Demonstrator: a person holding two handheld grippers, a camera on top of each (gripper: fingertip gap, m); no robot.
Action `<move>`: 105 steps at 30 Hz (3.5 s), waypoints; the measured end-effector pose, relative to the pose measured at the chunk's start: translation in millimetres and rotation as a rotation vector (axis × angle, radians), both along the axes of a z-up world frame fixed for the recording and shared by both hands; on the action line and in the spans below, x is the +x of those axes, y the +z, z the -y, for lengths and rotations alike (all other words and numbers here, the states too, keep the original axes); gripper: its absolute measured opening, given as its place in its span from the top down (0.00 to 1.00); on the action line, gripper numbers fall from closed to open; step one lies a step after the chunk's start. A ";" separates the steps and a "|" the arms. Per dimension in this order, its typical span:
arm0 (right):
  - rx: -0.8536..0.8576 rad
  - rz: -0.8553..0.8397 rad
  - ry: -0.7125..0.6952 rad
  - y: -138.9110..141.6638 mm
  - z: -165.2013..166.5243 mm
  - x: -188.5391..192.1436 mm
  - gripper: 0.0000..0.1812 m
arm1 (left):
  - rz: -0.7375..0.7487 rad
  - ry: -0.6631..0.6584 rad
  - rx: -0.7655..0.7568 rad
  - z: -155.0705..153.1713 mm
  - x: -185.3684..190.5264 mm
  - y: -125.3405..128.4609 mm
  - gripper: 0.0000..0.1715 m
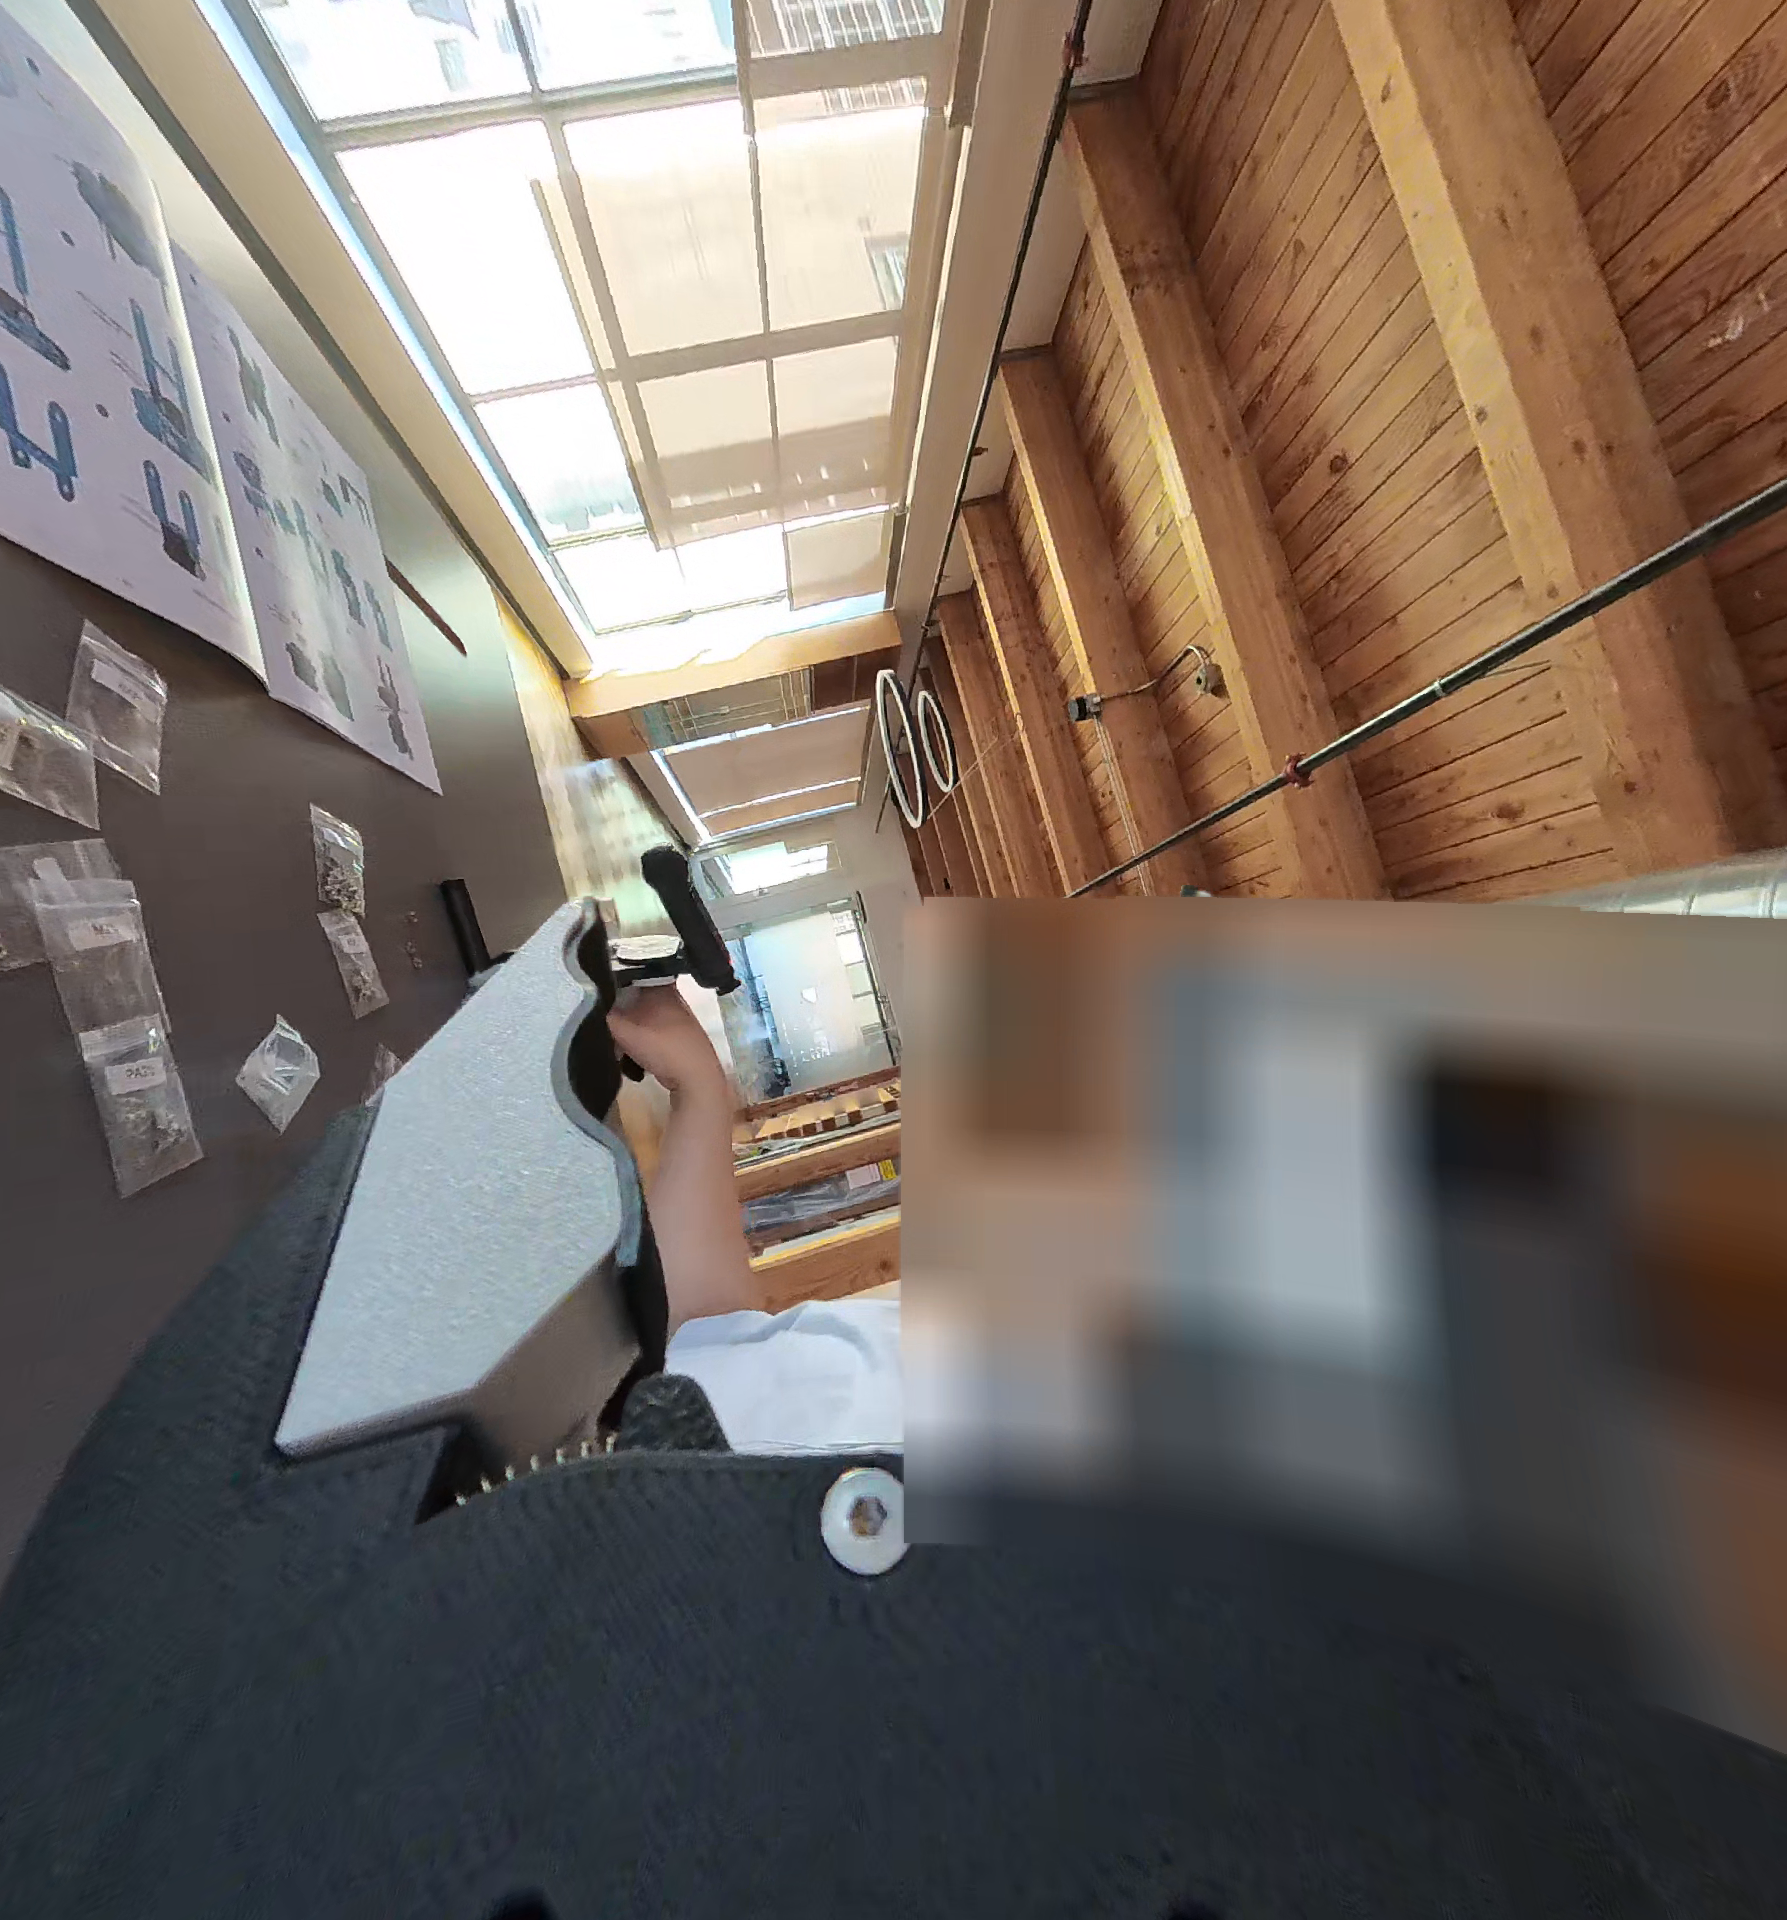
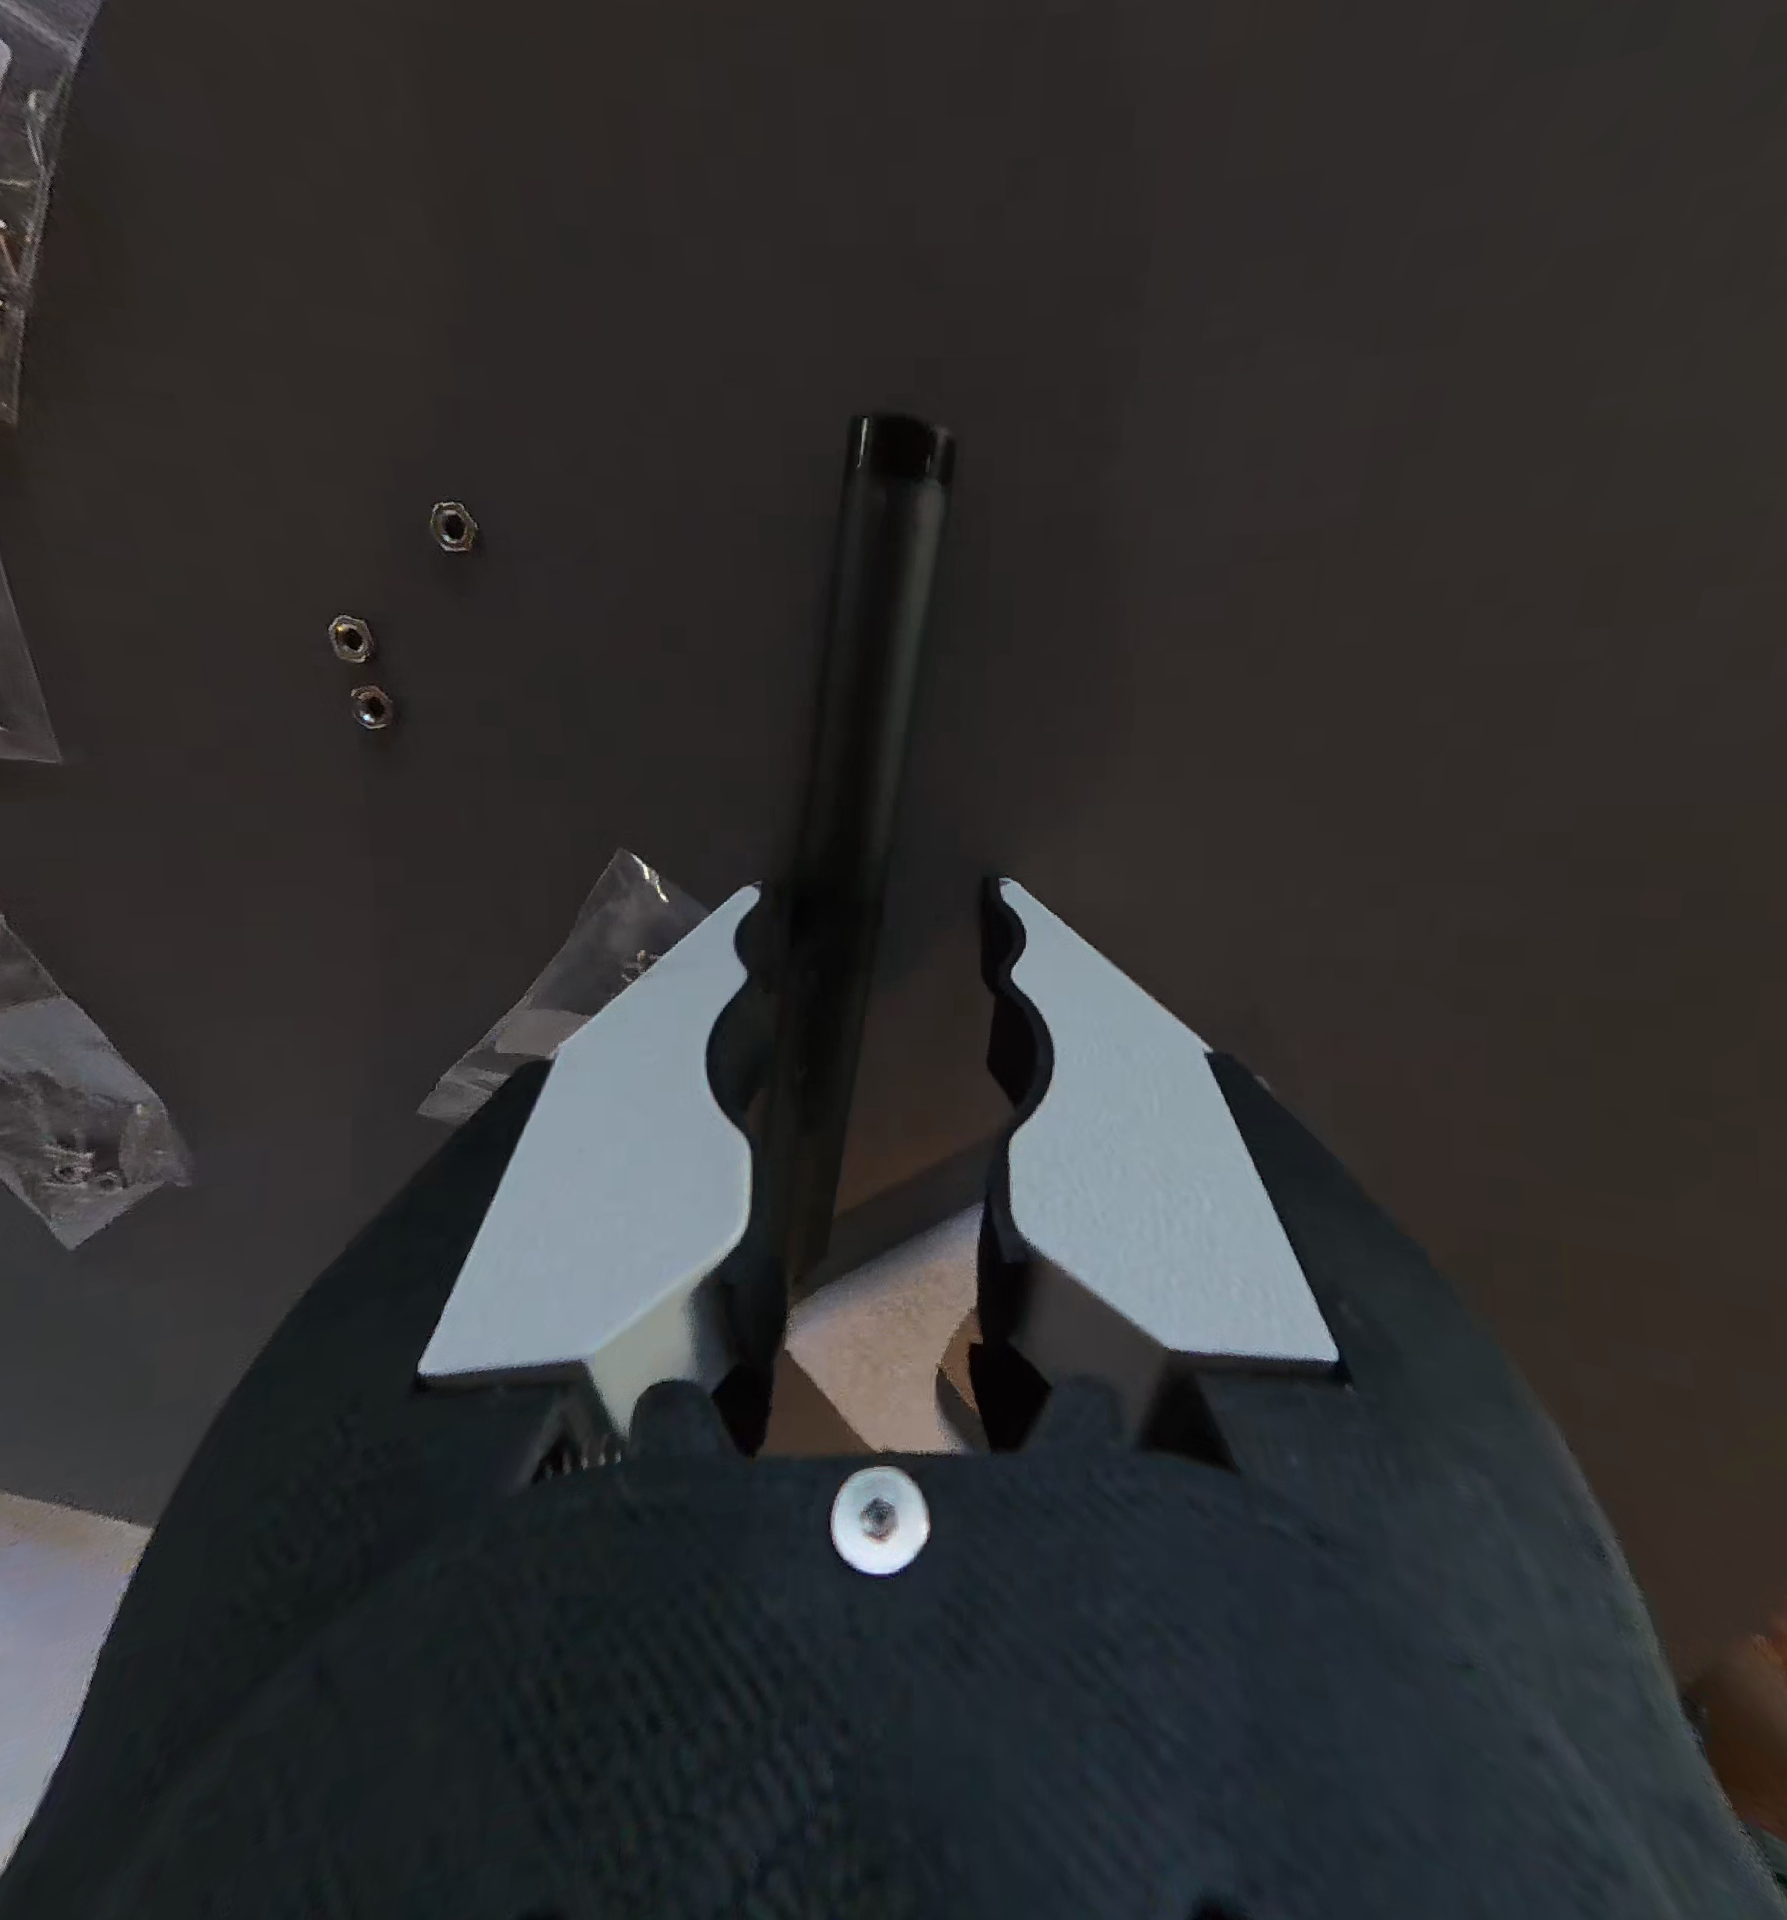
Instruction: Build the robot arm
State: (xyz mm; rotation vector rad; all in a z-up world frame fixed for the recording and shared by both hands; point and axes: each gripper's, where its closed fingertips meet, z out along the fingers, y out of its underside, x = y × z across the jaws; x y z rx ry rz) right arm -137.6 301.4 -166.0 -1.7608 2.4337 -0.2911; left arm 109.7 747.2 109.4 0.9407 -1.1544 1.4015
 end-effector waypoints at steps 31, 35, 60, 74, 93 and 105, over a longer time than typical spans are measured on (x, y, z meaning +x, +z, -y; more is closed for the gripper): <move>-0.484 0.764 0.378 302.1 -170.4 212.5 0.91 | 0.069 0.070 -0.076 -61.2 88.4 44.4 0.39; -0.346 0.944 0.527 345.9 -235.6 255.8 0.91 | 0.081 0.029 -0.092 -60.5 95.9 63.3 0.39; 0.053 1.190 1.108 416.7 -394.0 352.8 0.92 | -0.003 0.198 -0.139 -24.5 130.8 87.3 0.38; 0.108 1.218 1.173 420.3 -412.4 369.4 0.92 | -0.003 0.185 -0.176 -23.3 139.0 91.5 0.41; 0.126 1.218 1.219 421.0 -428.4 364.8 0.92 | -0.037 0.136 -0.187 -24.3 142.2 93.0 0.46; 0.118 1.209 1.231 417.9 -430.0 359.1 0.92 | -0.069 0.118 -0.177 -24.0 144.3 94.2 0.44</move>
